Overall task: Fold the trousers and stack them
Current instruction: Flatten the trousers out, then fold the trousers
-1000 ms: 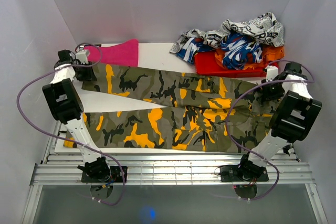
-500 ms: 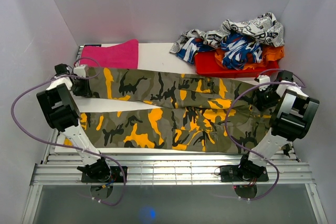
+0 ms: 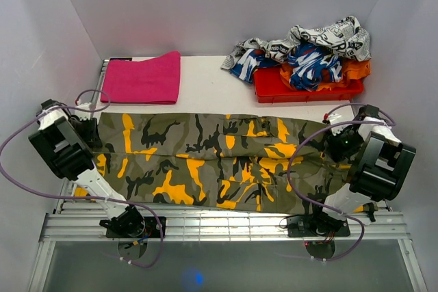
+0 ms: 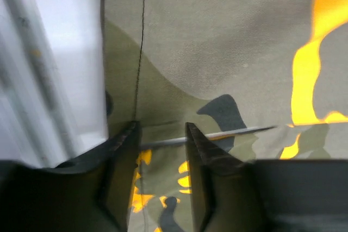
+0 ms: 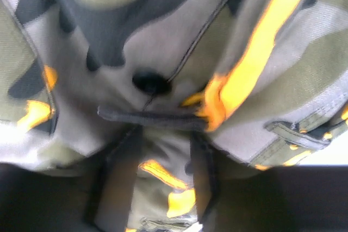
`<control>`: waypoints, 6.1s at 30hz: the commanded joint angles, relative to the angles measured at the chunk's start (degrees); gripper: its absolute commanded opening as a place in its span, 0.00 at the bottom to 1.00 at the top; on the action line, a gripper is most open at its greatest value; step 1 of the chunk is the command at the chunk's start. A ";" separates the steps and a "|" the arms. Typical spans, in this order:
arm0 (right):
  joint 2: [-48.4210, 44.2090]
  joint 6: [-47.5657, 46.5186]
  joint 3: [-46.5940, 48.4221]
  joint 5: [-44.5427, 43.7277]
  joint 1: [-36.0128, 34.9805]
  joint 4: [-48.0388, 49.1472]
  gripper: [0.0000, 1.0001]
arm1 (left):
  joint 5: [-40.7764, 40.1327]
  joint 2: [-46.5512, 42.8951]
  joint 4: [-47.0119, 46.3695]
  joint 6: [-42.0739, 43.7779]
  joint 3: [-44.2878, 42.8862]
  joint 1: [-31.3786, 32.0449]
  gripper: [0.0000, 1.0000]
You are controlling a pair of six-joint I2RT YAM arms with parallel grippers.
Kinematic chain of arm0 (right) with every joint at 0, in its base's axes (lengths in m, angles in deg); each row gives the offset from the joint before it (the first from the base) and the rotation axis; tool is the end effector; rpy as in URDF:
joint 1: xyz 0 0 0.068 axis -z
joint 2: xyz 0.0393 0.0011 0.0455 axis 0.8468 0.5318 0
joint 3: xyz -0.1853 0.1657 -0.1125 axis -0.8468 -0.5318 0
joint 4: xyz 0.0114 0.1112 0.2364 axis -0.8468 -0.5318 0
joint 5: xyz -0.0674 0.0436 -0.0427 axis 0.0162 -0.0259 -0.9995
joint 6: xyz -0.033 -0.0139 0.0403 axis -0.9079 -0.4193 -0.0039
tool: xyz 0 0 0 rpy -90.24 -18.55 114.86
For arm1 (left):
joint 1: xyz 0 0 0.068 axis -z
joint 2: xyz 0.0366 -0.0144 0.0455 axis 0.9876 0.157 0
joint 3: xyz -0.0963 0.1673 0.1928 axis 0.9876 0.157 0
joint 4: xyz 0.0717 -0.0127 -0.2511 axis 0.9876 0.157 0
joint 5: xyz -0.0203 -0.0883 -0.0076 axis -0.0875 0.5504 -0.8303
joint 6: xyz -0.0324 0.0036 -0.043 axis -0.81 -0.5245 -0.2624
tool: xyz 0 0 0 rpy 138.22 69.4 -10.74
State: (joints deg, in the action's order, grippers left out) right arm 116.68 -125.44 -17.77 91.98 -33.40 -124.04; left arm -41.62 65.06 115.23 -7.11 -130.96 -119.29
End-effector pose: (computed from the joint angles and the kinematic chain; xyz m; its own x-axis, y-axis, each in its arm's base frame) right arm 0.2592 -0.1117 0.1685 -0.8088 -0.5278 -0.2595 -0.5209 0.8477 -0.1007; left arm 0.2983 0.2199 0.1708 -0.9524 -0.0236 -0.3039 0.0398 0.9788 -0.2008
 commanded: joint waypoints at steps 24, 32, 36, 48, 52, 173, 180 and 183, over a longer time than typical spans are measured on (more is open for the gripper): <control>22.17 -26.44 51.34 12.83 4.00 -35.75 1.00 | 37.62 -8.93 -17.64 -13.88 -25.03 0.36 0.93; 28.94 -35.15 48.61 6.42 4.27 -34.43 0.90 | 31.92 -7.92 -6.64 -5.78 -26.47 1.50 0.89; 33.42 -34.10 48.88 4.04 3.92 -30.31 0.89 | 27.61 -6.61 -2.32 -0.94 -26.38 1.94 0.86; 35.46 -34.63 46.24 5.35 -0.56 -27.31 0.79 | 25.41 -3.09 3.14 3.11 -26.21 2.64 0.81; 34.31 -35.33 48.52 8.07 -1.53 -29.58 0.84 | 25.50 -2.82 4.10 3.72 -26.38 2.73 0.80; -7.61 -38.31 16.89 18.01 12.88 -2.17 0.08 | 32.70 -21.17 -13.05 25.48 -1.44 -13.87 0.00; -9.46 -43.68 12.76 18.80 15.61 -3.84 0.08 | 33.05 -26.72 -3.81 38.61 10.35 -22.57 0.00; -9.55 -45.35 12.66 19.77 17.19 -5.51 0.08 | 34.19 -26.73 -0.39 41.07 10.62 -25.21 0.00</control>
State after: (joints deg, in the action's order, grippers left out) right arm 109.03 -166.16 -5.75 115.98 -19.65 -133.57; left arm -6.17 41.26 115.10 25.65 -119.31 -140.50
